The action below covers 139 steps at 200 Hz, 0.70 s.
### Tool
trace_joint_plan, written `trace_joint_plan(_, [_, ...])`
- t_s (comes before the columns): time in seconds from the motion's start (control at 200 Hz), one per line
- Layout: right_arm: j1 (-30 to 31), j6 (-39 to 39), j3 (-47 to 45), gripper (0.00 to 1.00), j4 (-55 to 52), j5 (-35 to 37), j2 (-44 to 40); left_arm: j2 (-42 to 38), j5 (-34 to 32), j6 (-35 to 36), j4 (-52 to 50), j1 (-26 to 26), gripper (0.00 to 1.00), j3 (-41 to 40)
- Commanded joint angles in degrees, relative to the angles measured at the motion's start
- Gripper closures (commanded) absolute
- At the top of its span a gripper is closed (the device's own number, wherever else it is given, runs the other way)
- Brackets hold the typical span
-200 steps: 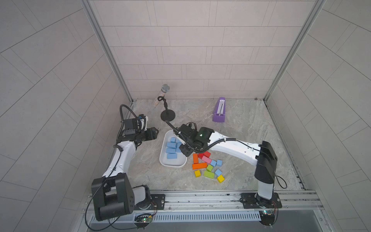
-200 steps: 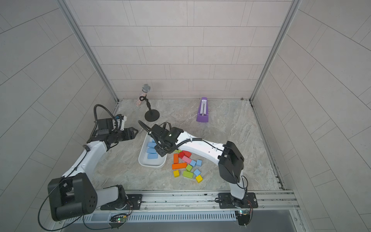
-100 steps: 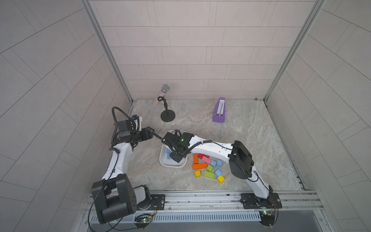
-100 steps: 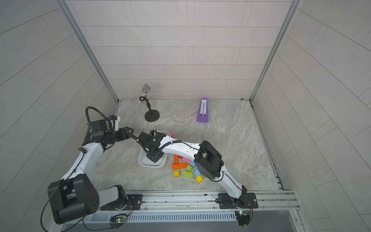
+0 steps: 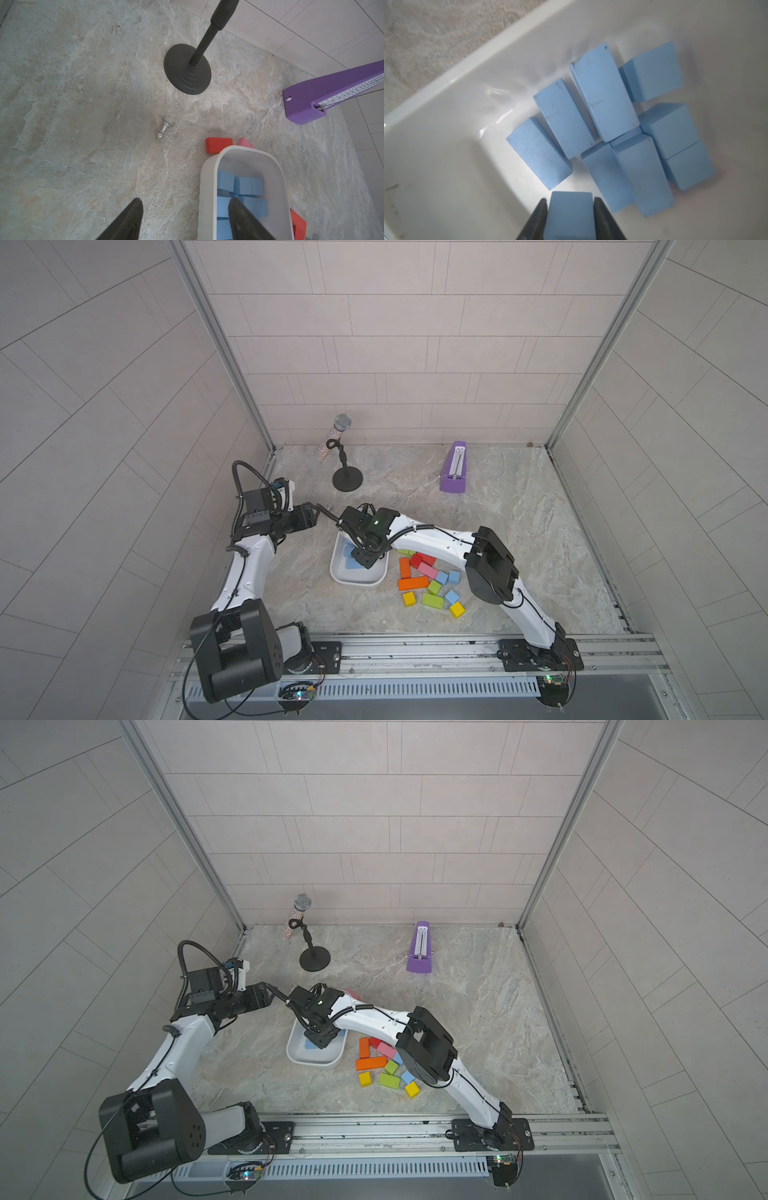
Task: Pick out the blue building blocks
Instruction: Place the building block in the storage box.
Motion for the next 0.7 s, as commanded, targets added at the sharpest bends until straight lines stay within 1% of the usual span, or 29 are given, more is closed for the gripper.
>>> trace_joint_plan(0.0, [-0.05,-0.25,1.37,0.52,-1.60,-0.22,0.18,-0.95,0.47,0.76,0.91,0.36,0.30,-0.64])
trace_joint_plan(0.175, [-0.30,-0.06,1.00,0.49,-1.51,-0.20,-1.70,-0.91,1.99,1.44,0.99,0.28,0.31,-0.87])
trace_joint_plan(0.32, [-1.16,0.83,-3.42,0.49,0.17,-0.66,-7.38,-0.69,4.89,2.00,1.25,-0.01,0.32,-1.25])
trace_joint_plan(0.385, [-2.04,1.79,-8.38,0.49,2.74,-1.68,-11.97,-0.69,6.57,2.85,1.51,-0.59,0.32,-1.57])
trace_joint_plan(0.48, [-3.50,3.33,-17.09,0.49,7.54,-1.98,-19.65,-0.85,8.01,4.80,1.52,-2.89,0.33,-1.98])
trace_joint_plan(0.61, [-5.06,5.70,-28.11,0.49,11.89,0.73,-29.73,-1.50,9.68,9.83,0.53,-8.11,0.32,-1.70])
trace_joint_plan(0.69, [-7.17,7.88,-35.35,0.49,15.13,0.44,-36.01,-1.82,9.52,15.41,-2.29,-12.36,0.32,-0.57])
